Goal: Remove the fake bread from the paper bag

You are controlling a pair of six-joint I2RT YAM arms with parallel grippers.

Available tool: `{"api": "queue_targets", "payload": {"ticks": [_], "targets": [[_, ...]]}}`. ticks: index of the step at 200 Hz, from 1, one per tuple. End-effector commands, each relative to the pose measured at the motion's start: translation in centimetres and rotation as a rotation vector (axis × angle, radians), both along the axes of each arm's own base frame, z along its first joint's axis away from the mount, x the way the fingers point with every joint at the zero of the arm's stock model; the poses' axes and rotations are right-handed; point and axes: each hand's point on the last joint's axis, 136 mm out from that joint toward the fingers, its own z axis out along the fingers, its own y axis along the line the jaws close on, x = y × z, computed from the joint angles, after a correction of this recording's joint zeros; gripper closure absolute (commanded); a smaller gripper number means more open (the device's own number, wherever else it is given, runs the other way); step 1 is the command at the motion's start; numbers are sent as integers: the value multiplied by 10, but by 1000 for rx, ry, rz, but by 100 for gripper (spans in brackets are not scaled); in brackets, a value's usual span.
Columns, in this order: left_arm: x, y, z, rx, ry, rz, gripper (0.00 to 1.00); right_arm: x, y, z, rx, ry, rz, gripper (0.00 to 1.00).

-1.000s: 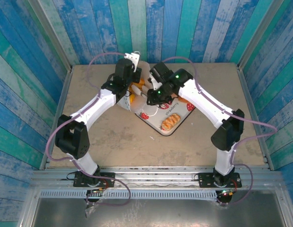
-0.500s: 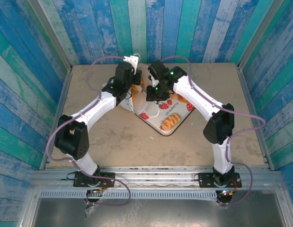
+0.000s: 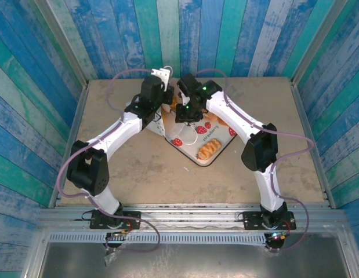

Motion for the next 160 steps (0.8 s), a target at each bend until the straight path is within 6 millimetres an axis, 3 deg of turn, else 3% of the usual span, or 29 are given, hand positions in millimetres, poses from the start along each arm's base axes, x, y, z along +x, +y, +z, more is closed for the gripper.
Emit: {"api": "queue_targets", "payload": {"ticks": [1,91,160], "targets": [[-10,1,37,-41,-67,-18,100,7,0,5,5,-13,-23,52],[-11,-1,38,-31,-68,-33,100,23,8,-7,4,-18,-41,50],[-11,-1,37,-32,-66,-33,100,31,0,-25,-42,-5,-74,52]]}}
